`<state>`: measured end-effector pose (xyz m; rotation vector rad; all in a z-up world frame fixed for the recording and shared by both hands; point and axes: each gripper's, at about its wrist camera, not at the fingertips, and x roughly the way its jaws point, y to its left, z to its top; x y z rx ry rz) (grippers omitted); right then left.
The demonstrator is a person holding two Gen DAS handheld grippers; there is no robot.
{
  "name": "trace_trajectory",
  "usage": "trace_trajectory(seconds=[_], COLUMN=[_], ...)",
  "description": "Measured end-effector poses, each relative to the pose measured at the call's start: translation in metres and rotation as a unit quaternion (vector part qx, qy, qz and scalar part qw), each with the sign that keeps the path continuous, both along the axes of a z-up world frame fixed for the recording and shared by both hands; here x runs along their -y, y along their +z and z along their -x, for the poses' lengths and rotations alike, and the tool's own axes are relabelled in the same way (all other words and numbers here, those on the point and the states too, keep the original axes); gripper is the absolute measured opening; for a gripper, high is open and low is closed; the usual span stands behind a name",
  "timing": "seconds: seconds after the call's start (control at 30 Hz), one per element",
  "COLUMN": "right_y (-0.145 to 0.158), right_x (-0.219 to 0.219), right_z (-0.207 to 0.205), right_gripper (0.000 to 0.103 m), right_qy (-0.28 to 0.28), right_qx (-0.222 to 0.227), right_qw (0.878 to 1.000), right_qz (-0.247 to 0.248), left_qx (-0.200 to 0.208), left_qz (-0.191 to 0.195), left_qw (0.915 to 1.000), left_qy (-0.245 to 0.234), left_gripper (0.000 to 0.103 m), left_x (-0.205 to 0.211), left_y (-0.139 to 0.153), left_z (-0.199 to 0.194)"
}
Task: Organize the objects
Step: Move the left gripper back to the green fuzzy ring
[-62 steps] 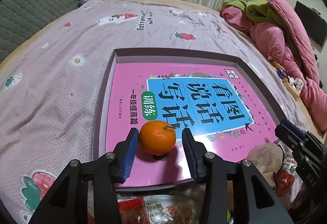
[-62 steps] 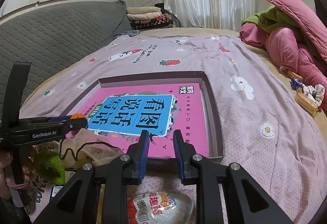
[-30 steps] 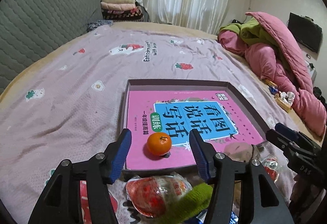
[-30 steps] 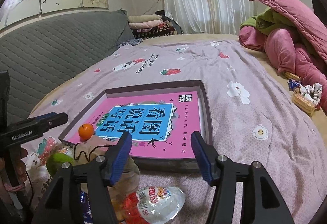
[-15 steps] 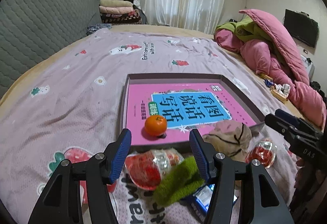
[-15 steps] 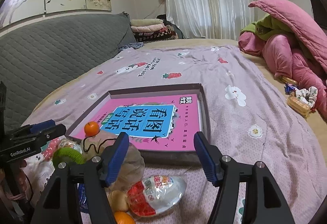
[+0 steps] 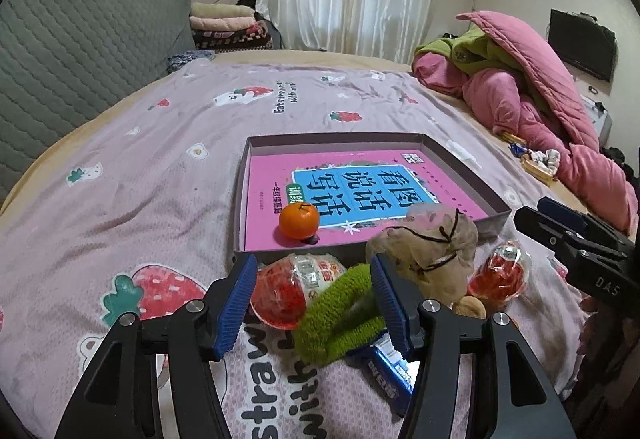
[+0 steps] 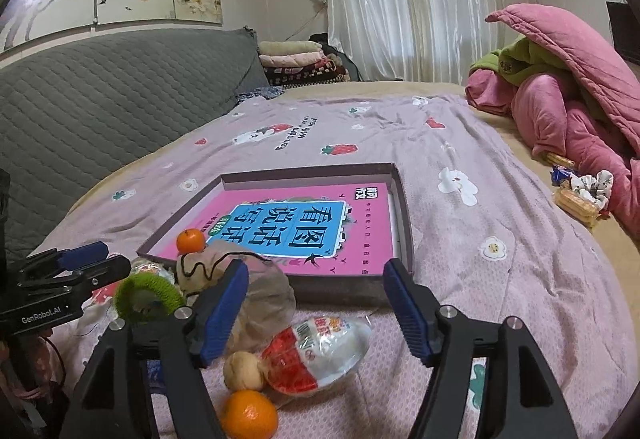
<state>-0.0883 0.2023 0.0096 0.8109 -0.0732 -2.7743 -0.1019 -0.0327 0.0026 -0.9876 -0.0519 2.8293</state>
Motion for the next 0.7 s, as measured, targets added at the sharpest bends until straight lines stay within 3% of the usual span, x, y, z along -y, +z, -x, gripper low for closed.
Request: trace_trajectory(seconds=[0.7], right_y=[-0.008], right_x=[0.001], right_z=[-0.019], right_gripper=[0.072], right_qy=[0.000], right_qx=[0.008], right_qw=[1.000], right_qz=[-0.018], left_qx=[0.021], left_qz=[0.010], left_qw=[0.9997], left_qy=[-0.005], left_gripper=[0.061], left_x=[-0.002], left_y=[-0.011], left_z=[-0.019])
